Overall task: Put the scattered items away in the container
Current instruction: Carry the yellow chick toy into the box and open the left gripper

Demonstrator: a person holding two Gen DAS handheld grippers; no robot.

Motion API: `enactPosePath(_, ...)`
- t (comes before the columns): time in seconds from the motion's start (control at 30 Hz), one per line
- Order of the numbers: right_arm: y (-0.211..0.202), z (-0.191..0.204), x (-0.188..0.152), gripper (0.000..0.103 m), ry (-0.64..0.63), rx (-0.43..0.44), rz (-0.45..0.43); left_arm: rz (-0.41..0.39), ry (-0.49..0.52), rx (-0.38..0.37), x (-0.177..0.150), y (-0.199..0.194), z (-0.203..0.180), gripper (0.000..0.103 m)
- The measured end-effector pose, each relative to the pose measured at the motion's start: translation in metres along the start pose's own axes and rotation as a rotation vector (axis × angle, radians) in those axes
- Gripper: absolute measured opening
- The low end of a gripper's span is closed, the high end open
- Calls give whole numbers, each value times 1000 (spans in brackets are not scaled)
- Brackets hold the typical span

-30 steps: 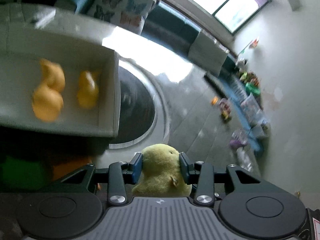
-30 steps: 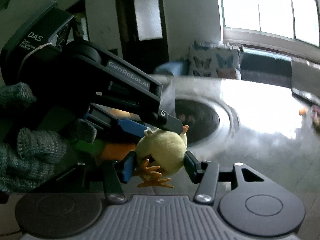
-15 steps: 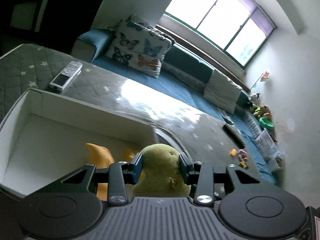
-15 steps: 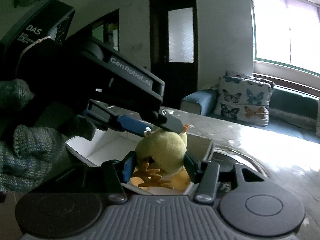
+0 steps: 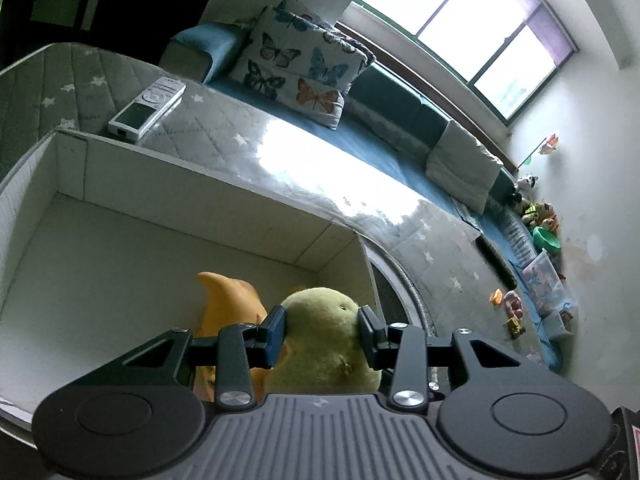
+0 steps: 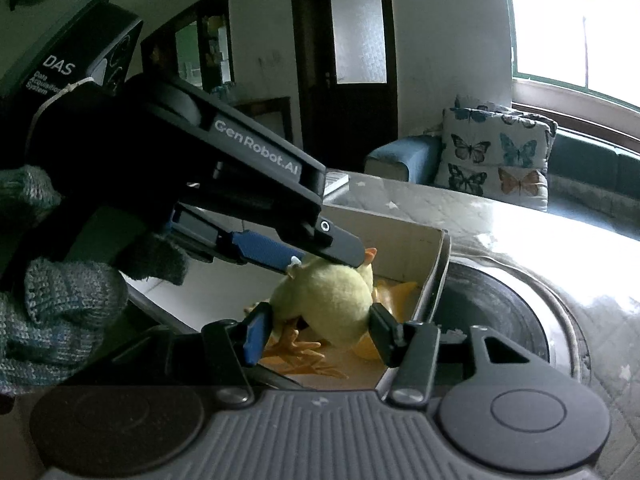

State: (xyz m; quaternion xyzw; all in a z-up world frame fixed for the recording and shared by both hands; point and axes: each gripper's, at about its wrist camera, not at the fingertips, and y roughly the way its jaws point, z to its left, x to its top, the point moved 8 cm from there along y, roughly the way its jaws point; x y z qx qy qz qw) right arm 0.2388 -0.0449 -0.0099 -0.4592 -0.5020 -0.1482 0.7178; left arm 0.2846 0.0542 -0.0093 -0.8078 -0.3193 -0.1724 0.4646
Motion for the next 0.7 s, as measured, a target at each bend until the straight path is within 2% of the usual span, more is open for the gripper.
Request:
enactPosePath(0.63,-17,2,0,55,-1,-23,-26,-38,82,16,-12,-26,-18,41)
enactPosePath(0.7,-20,3,0,58,1,-23,-32,-45,98,14,-16,-32,-22,41)
